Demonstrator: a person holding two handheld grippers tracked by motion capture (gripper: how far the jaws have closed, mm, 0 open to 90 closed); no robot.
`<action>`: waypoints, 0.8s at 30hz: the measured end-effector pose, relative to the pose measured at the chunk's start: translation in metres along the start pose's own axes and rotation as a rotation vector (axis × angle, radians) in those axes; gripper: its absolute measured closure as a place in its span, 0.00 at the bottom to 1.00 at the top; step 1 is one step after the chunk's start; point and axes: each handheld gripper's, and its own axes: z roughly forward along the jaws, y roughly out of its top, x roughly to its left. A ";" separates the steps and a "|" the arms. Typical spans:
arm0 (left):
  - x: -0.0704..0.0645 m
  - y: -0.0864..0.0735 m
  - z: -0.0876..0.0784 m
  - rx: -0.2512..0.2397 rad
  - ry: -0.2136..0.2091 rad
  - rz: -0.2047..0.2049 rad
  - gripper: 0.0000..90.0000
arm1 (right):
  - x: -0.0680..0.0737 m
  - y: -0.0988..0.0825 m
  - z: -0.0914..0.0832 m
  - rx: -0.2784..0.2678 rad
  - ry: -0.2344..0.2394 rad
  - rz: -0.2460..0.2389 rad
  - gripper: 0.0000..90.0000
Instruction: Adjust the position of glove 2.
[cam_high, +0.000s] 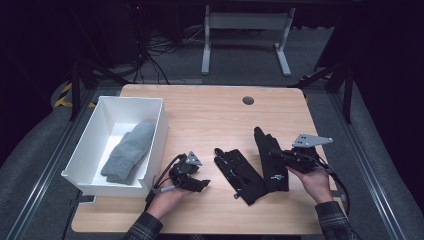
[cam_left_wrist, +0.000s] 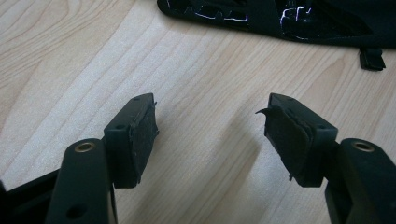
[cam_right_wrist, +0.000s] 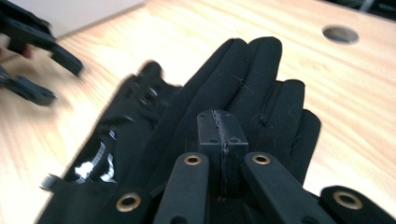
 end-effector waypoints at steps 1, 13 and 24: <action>0.000 0.000 0.000 -0.001 -0.001 -0.002 0.39 | 0.002 0.002 0.000 -0.004 0.004 -0.005 1.00; 0.002 -0.001 -0.001 0.005 -0.002 -0.010 0.38 | 0.027 0.026 0.013 -0.033 0.090 -0.061 1.00; 0.003 -0.001 -0.002 0.005 -0.004 -0.011 0.37 | 0.048 0.031 0.036 0.019 0.165 -0.120 1.00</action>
